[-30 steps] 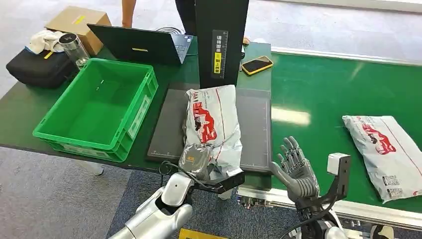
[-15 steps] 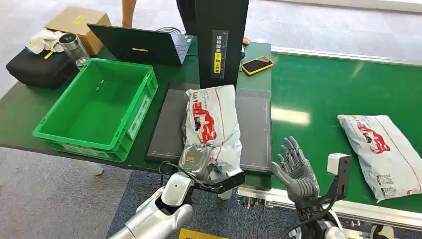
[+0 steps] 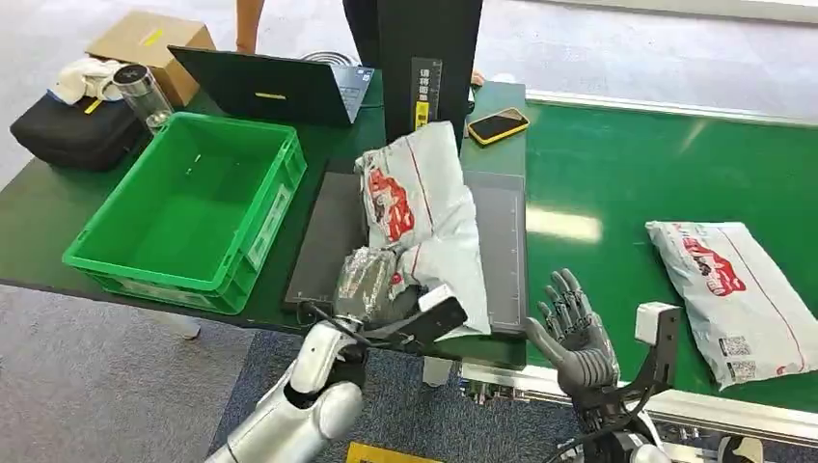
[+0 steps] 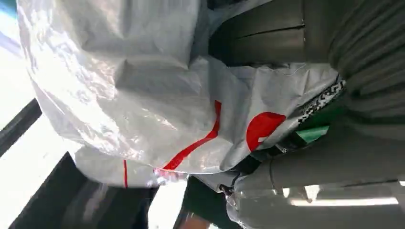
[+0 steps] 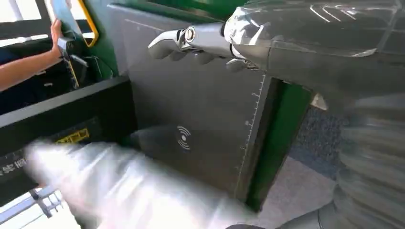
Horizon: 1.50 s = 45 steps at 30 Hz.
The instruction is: Moved the parcel from conveyor to table for the left to box.
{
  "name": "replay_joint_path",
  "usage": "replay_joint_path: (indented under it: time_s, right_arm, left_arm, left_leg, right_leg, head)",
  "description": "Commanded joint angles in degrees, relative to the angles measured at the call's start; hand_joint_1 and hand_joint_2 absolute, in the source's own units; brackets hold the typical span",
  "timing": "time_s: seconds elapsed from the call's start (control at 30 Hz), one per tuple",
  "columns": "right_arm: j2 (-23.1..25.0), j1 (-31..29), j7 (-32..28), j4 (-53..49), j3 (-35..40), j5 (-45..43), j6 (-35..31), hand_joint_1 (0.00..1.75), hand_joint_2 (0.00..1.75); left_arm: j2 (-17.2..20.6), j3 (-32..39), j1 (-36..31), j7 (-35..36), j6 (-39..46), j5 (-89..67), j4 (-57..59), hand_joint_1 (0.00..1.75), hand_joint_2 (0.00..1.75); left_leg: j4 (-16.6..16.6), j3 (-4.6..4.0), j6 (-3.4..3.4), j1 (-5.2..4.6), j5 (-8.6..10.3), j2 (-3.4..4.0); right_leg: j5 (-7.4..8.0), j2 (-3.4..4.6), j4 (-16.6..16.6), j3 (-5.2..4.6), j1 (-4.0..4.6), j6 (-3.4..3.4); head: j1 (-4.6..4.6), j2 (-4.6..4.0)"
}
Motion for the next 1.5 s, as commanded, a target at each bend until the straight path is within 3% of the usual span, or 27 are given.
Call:
replay_joint_path:
  time_s: [0.03, 0.27, 0.43, 0.57, 0.8, 1.17, 1.5]
  right_arm:
    - [2.55, 2.81, 0.38, -2.83, -1.54, -0.15, -0.35, 0.0, 1.75]
    - [2.4, 3.08, 0.18, -2.56, -0.83, -0.19, -0.19, 0.0, 1.75]
    - [2.48, 3.34, -0.31, -2.89, -0.86, -0.5, -0.26, 0.0, 1.75]
    - [2.93, 2.04, -0.29, -2.34, -0.92, -0.51, 0.05, 0.0, 1.75]
    - [1.01, -2.51, -1.23, 3.06, 0.78, -1.51, -0.55, 0.0, 1.75]
    - [1.17, -5.38, -1.05, 5.94, 1.54, -1.39, -0.21, 0.0, 1.75]
    - [0.86, -4.58, -0.69, 5.27, 1.21, -1.16, 0.37, 0.0, 1.75]
  left_arm:
    - [10.26, 4.25, 3.07, 3.13, -4.3, 2.91, -40.91, 1.75, 1.75]
    - [9.98, 8.64, -0.1, 3.47, -1.23, 3.0, -40.76, 1.75, 1.75]
    - [8.98, 11.79, -7.41, 7.03, -1.94, -2.1, -35.8, 1.75, 1.75]
    - [6.94, 14.81, -15.65, 9.84, -3.75, -5.97, -25.77, 1.75, 1.75]
    - [3.12, 17.14, -31.07, 12.92, -6.45, -9.91, 3.05, 1.75, 1.75]
    - [2.15, 20.82, -36.83, 14.58, -4.08, -11.8, 23.54, 1.75, 1.75]
    - [4.02, 24.7, -36.86, 17.33, -3.5, -12.48, 30.29, 1.75, 1.75]
  left_leg:
    - [0.03, -0.03, -0.06, 0.04, -0.05, 0.1]
    - [-0.04, 0.12, -0.05, 0.06, -0.02, 0.12]
    - [-0.02, 0.12, -0.05, 0.05, 0.04, -0.05]
    - [-0.02, 0.16, -0.07, 0.07, 0.07, -0.1]
    - [-0.03, 0.17, -0.07, 0.1, 0.27, -0.16]
    - [-0.11, 0.29, -0.1, 0.09, 0.28, 0.11]
    - [-0.04, 0.16, -0.08, 0.05, 0.23, 0.14]
  right_leg:
    - [-0.03, 0.1, 0.05, -0.07, 0.05, -0.1]
    - [0.01, 0.12, -0.03, 0.1, 0.08, -0.12]
    - [0.0, -0.05, 0.0, 0.14, 0.06, -0.09]
    - [0.04, -0.09, -0.01, 0.2, 0.08, -0.14]
    - [0.22, -0.16, -0.08, 0.24, 0.11, -0.14]
    - [0.32, 0.12, -0.14, 0.26, 0.1, -0.18]
    - [0.26, 0.14, -0.03, 0.11, 0.06, -0.13]
  head:
    - [-0.04, 0.02]
    - [-0.04, 0.0]
    - [-0.02, 0.0]
    - [-0.02, 0.0]
    - [-0.02, 0.02]
    - [-0.02, 0.02]
    - [-0.04, 0.02]
